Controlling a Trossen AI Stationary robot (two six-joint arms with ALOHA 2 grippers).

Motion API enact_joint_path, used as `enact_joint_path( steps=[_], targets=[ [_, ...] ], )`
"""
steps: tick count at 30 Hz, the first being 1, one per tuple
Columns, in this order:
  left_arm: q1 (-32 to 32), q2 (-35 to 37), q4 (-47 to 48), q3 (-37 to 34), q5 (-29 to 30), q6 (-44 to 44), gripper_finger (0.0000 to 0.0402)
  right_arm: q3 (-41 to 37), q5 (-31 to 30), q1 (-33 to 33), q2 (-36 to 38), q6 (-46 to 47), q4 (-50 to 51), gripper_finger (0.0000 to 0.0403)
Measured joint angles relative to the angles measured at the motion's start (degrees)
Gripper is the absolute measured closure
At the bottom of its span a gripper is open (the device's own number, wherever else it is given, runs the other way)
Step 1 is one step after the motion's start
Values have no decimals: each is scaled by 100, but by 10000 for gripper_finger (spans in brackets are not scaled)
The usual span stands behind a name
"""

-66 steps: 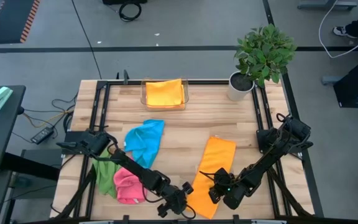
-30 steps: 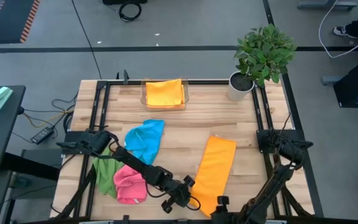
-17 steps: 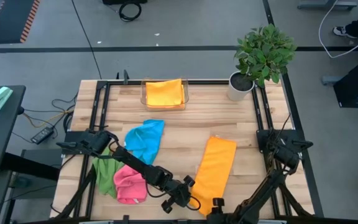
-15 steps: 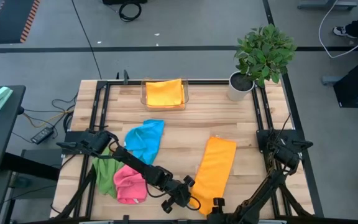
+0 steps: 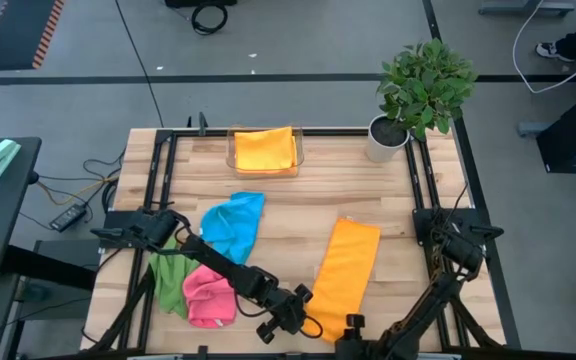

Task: Fold microfiber towels
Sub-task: Fold the orange microfiber towel

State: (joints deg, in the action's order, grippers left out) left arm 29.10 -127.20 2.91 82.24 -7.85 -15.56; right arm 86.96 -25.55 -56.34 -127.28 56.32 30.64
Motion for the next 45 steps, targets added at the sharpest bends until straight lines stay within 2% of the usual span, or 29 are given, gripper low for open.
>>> enact_joint_path(
  steps=[7, 25, 34, 37, 40, 45],
  targets=[
    [-7, 0, 25, -2, -99, 1, 397, -1, -59, -103, 0, 266, 229, 224],
    [-4, -2, 25, -7, -115, 1, 398, -7, -53, -210, 2, 441, 407, 305],
    [-2, -9, 18, -11, -117, 0, 399, -11, -66, -216, 2, 652, 430, 394],
    [-2, -9, 18, -11, -119, 63, 399, -11, -69, -205, 8, 766, 422, 396],
    [-2, 13, -31, -14, -335, 545, 400, -34, 19, -169, 135, 1044, 410, 398],
    [9, 396, 20, -39, -572, 1111, 400, -27, -100, -150, 749, 1406, 400, 399]
  ],
)
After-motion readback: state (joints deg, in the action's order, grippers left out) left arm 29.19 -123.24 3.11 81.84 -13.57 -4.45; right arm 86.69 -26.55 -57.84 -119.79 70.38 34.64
